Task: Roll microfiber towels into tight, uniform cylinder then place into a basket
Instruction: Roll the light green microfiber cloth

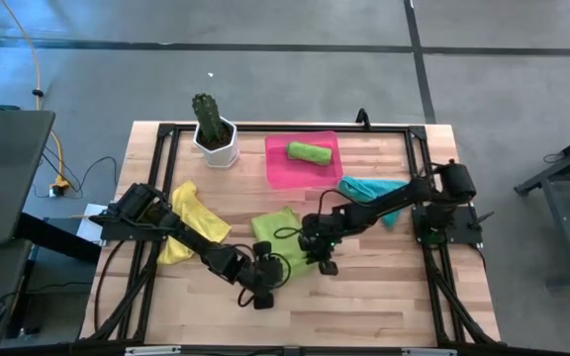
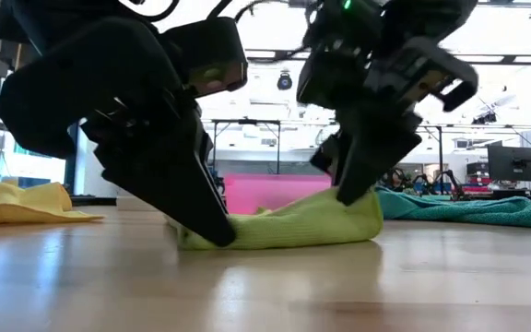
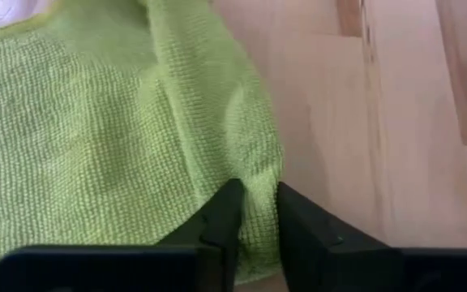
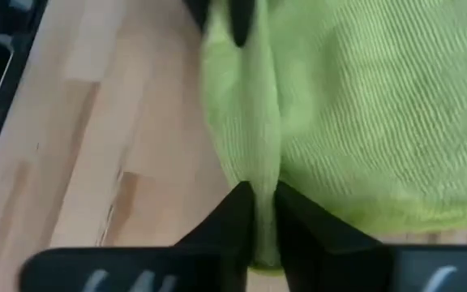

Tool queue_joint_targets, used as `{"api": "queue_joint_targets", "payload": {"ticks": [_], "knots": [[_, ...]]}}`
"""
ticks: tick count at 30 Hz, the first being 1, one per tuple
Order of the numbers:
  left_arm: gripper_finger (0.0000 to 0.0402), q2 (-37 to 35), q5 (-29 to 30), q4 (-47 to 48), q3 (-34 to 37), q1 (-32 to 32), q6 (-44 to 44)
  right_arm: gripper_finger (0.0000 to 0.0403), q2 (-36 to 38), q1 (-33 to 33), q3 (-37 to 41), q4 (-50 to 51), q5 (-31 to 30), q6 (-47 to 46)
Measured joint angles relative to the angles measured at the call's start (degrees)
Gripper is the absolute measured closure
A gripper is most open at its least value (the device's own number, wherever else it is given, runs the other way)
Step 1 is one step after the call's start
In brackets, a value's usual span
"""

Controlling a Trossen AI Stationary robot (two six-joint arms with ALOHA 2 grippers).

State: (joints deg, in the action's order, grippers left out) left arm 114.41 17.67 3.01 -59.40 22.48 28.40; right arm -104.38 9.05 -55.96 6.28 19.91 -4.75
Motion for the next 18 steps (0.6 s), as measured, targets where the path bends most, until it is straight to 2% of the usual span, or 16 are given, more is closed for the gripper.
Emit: {"api": "queue_joint_targets", "payload": {"ticks": [6, 10, 14, 17, 18], "knots": [[0.0390, 0.00, -0.24, -0.20, 0.04, -0.28, -0.68, 0.0271, 3.89, 3.41, -0.02, 0.74, -0.51, 8.88], [0.0393, 0.00, -0.80, -0.55, 0.04, -0.50, -0.74, 0.0253, 4.37, 7.82, -0.20, 0.66, -2.25, 18.40], [0.0384, 0.00, -0.81, -0.59, 0.07, -0.50, -0.82, 0.0252, 3.69, 12.44, -0.17, 1.27, -13.30, 24.17], [0.0382, 0.00, -0.90, -0.84, 0.10, -0.50, -0.93, 0.0251, 3.32, 14.72, -0.20, 1.07, -24.49, 24.34], [0.0383, 0.00, -1.00, -0.95, 0.11, -0.50, -0.94, 0.0251, 3.18, 15.14, -0.20, 0.91, -26.55, 24.00]]}}
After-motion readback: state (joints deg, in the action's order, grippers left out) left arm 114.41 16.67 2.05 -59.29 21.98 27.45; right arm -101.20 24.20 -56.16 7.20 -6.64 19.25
